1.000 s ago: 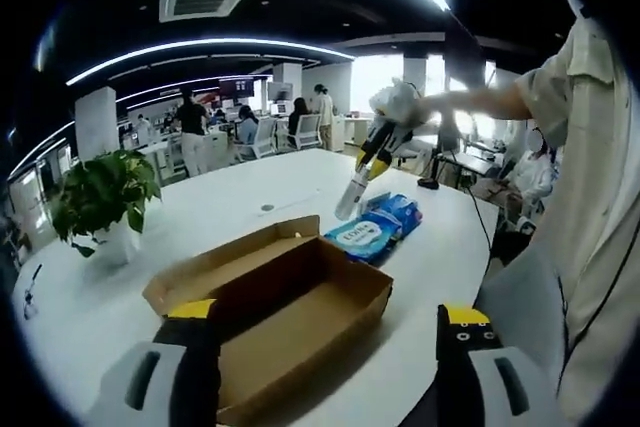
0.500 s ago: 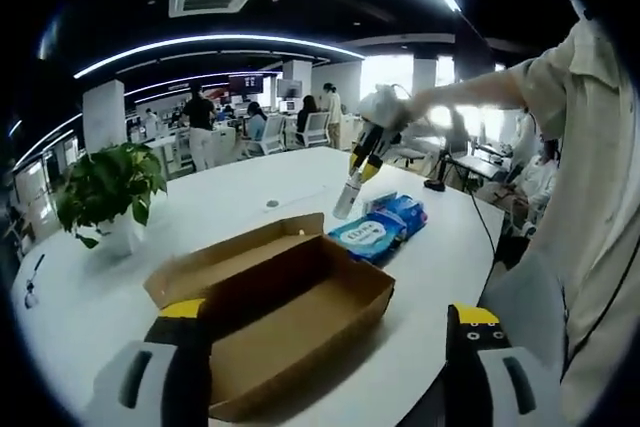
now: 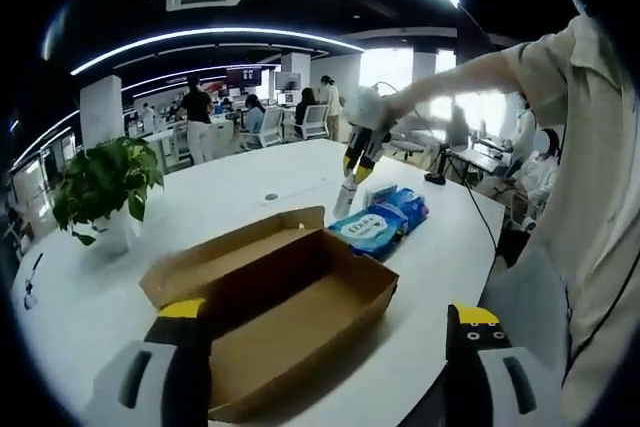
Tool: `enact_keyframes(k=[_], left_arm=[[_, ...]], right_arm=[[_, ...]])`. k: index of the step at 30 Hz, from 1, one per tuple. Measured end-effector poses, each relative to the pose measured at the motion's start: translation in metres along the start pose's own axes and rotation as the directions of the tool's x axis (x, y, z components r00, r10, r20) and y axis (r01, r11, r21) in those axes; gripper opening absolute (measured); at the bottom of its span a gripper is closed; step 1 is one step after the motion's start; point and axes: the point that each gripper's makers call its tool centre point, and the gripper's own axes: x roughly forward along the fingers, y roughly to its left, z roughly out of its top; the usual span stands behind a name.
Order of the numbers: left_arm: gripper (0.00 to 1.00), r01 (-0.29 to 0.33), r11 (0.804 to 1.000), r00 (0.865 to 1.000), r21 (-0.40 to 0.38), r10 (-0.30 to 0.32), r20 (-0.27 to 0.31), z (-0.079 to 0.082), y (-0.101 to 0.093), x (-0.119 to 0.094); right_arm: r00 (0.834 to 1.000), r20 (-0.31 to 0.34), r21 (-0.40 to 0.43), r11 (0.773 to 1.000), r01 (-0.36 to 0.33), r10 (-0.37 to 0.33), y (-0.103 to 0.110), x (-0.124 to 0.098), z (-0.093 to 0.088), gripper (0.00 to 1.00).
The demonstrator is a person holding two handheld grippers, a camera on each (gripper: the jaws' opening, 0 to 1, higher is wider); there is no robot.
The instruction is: Operate the shoe box by opening the lid, removing the specified soft item, and placing it in the target area until the item is outside and the box remains undamaged.
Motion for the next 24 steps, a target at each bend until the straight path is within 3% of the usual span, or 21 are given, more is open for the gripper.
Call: enact_keyframes(k=[15, 19, 24], left_arm=[[1.00, -0.001, 1.000, 1.000, -0.015, 0.001, -0.010, -0.005, 0.000, 0.002], [1.00, -0.002, 1.000, 1.000, -0.019, 0.002, -0.012, -0.007, 0.000, 0.002], [1.00, -0.004, 1.000, 1.000, -0.024, 0.003, -0.017, -0.009, 0.001, 0.002]], right_arm=[[0.999, -0.031, -0.006, 1.000, -0.022, 0.022, 0.000, 0.016, 0.005, 0.17], [0.997, -0.074, -0.046, 0.998, -0.032, 0.028, 0.002, 0.013, 0.000, 0.17], [0.995, -0.083, -0.058, 0.997, -0.053, 0.048, 0.003, 0.013, -0.002, 0.17]])
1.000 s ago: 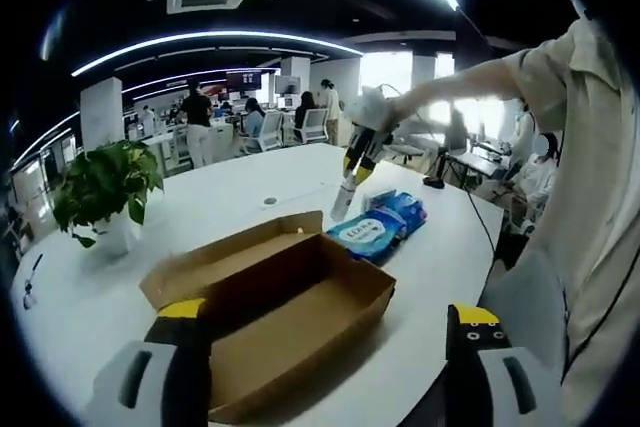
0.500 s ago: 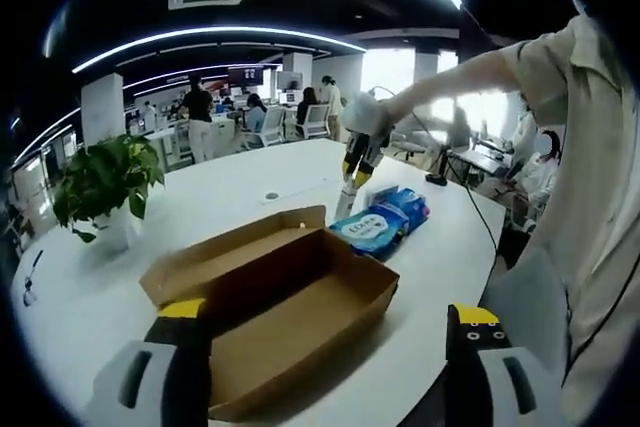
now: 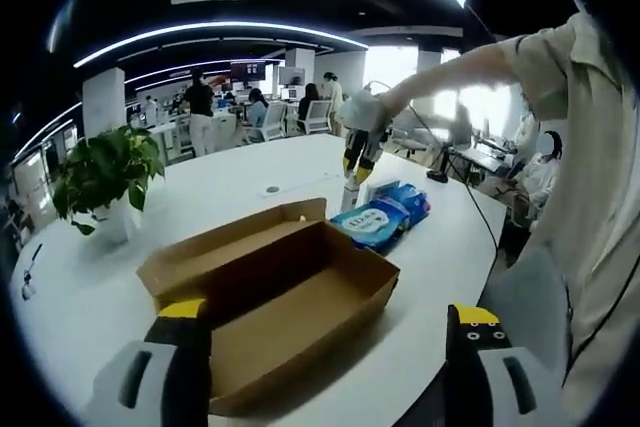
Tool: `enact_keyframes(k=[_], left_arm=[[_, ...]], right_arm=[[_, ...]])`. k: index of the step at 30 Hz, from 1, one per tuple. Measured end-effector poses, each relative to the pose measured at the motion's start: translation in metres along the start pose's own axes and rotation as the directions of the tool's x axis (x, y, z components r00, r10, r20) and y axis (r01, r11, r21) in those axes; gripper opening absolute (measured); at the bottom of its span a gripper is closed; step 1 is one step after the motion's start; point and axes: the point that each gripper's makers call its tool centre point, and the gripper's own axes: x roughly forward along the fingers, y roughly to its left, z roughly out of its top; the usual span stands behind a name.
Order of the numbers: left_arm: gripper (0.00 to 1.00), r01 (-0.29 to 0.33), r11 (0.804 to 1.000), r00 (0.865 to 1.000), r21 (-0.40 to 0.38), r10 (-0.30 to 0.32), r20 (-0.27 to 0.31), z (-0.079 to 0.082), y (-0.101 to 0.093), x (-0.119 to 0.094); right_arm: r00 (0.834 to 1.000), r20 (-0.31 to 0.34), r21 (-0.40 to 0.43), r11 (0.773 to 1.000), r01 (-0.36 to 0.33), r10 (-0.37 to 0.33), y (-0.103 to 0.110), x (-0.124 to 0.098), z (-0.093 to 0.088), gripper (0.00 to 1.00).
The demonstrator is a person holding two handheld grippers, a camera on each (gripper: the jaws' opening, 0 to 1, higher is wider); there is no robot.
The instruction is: Operate the shoe box by opening the lid, removing the specified soft item, and placing it in the target area until the item is outside and the box remains undamaged.
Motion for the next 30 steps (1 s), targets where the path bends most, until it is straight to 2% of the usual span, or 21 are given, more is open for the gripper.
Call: enact_keyframes(k=[12, 24, 30], left_arm=[[1.00, -0.014, 1.000, 1.000, -0.013, 0.014, -0.008, -0.005, 0.006, -0.002], [0.96, -0.076, 0.997, 0.997, -0.031, 0.075, -0.027, -0.013, 0.021, -0.008], [0.89, -0.147, 0.988, 0.988, -0.057, 0.144, -0.046, -0.020, 0.040, -0.012]], right_arm=[[1.000, 0.000, -0.029, 0.999, 0.015, -0.015, -0.006, 0.003, 0.003, 0.18], [0.999, 0.010, -0.040, 0.998, 0.041, -0.041, -0.011, 0.000, 0.003, 0.22], [0.997, 0.034, 0.004, 0.998, 0.066, -0.066, -0.016, -0.008, 0.005, 0.28]])
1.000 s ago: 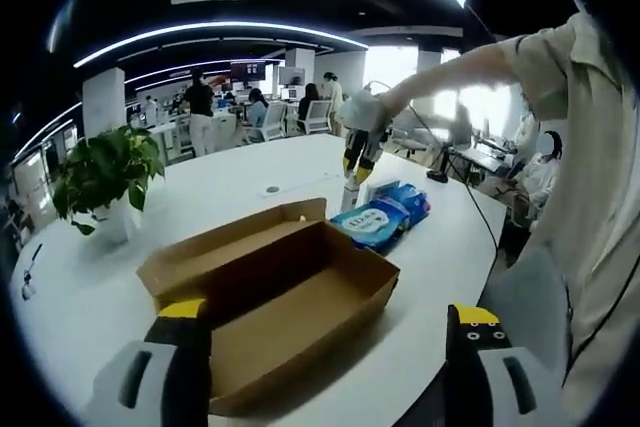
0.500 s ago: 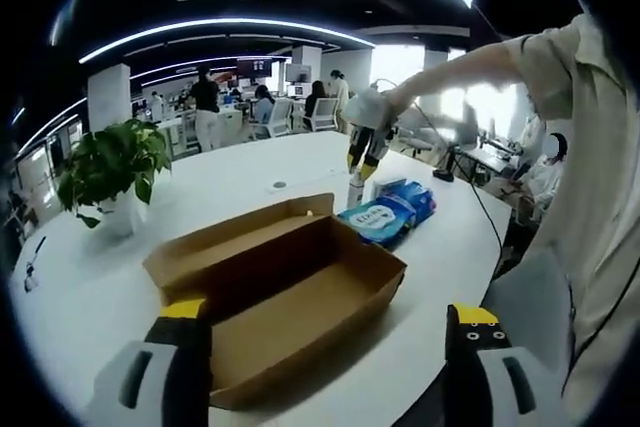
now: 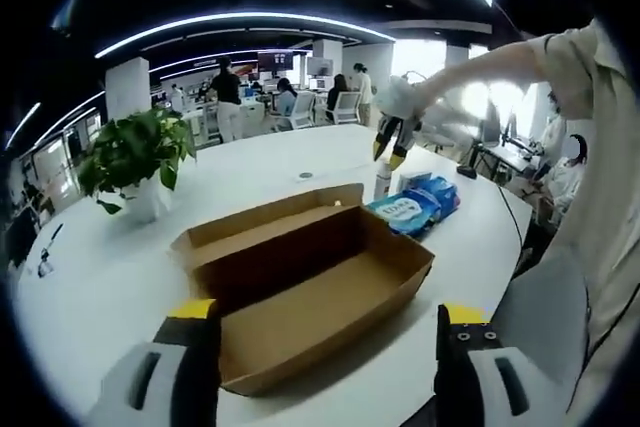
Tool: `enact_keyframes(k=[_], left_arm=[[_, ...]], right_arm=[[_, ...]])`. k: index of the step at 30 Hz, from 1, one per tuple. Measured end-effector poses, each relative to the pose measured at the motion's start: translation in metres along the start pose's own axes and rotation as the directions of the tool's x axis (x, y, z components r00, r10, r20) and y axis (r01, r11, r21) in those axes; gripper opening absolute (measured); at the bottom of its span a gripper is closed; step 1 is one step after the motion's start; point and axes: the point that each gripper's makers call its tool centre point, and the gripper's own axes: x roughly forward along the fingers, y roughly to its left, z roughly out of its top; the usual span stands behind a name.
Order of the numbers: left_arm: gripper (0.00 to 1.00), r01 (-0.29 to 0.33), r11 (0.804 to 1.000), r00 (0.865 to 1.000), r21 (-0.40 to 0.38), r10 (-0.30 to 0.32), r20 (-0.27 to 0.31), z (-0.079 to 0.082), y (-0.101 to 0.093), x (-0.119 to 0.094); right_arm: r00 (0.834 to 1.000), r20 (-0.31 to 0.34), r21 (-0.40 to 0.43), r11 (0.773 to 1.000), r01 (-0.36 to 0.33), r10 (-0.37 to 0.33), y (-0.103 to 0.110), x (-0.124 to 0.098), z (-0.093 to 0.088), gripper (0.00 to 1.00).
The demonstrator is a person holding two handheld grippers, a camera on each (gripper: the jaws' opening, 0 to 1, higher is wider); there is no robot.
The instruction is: Operate the shoe box by opening the lid, removing the specified soft item, and placing it in the target area until the item is outside and the box remains undamaged.
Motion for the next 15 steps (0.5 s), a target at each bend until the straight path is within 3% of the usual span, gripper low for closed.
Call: enact_keyframes(k=[3, 15], left_arm=[[0.82, -0.070, 0.997, 0.997, 0.010, 0.070, -0.009, -0.003, 0.016, -0.002], [0.56, -0.197, 0.979, 0.980, -0.045, 0.196, -0.030, -0.010, 0.057, -0.006]], right_arm=[[1.000, 0.021, 0.020, 1.000, 0.013, -0.014, -0.001, -0.004, 0.004, 0.29], [0.987, 0.139, 0.168, 0.984, 0.052, -0.076, -0.003, -0.016, 0.037, 0.32]])
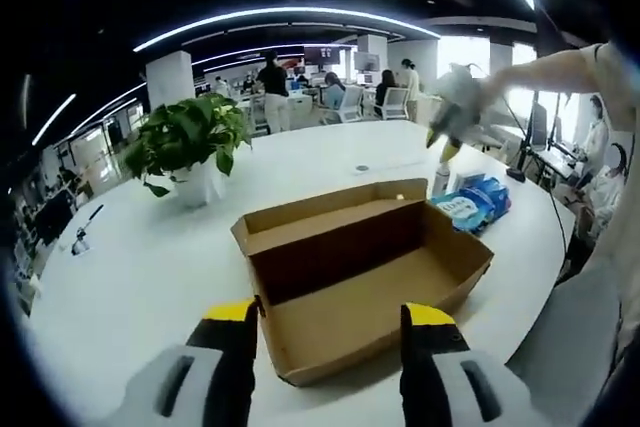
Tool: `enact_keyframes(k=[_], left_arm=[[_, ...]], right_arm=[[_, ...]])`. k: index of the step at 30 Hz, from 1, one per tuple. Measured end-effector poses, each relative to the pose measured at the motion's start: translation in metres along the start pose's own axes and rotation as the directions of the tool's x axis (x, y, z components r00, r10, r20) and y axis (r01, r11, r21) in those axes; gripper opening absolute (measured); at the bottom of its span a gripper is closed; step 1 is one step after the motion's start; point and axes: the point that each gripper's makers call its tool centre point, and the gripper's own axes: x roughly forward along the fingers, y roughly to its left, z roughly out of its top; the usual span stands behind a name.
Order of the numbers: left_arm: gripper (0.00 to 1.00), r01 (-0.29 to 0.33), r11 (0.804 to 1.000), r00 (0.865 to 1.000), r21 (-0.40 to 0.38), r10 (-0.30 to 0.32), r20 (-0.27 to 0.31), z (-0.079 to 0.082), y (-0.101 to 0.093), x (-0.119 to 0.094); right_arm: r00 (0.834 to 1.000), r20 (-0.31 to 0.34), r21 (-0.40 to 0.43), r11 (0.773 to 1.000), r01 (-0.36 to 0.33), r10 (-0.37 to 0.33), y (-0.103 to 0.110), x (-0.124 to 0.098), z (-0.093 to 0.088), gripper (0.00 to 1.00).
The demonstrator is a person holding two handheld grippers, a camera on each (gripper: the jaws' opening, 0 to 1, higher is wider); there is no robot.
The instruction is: Operate the shoe box by opening the lid, removing the specified soft item, and placing it in the target area until the item is outside and the box remains undamaged.
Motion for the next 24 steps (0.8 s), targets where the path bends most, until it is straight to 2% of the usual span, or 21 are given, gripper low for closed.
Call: enact_keyframes(k=[7, 13, 16, 22, 24], left_arm=[[0.39, -0.057, 0.997, 0.997, -0.055, 0.055, -0.048, -0.016, 0.021, 0.005], [0.31, -0.106, 0.992, 0.990, -0.073, 0.098, -0.104, -0.032, 0.038, 0.010], [0.28, -0.124, 0.988, 0.984, -0.096, 0.110, -0.140, -0.043, 0.043, 0.013], [0.22, -0.143, 0.979, 0.977, -0.146, 0.116, -0.181, -0.059, 0.046, 0.020], [0.19, -0.150, 0.975, 0.974, -0.163, 0.118, -0.193, -0.063, 0.045, 0.022]], right_arm=[[0.998, 0.062, 0.039, 0.999, 0.013, -0.015, 0.006, 0.007, 0.020, 0.33], [0.992, 0.121, 0.128, 0.992, 0.011, -0.027, 0.008, 0.016, 0.036, 0.31], [0.989, 0.142, 0.194, 0.981, 0.002, -0.030, 0.009, 0.022, 0.043, 0.31], [0.986, 0.163, 0.275, 0.961, -0.013, -0.033, 0.012, 0.035, 0.049, 0.30], [0.985, 0.164, 0.334, 0.943, -0.010, -0.047, 0.010, 0.038, 0.049, 0.29]])
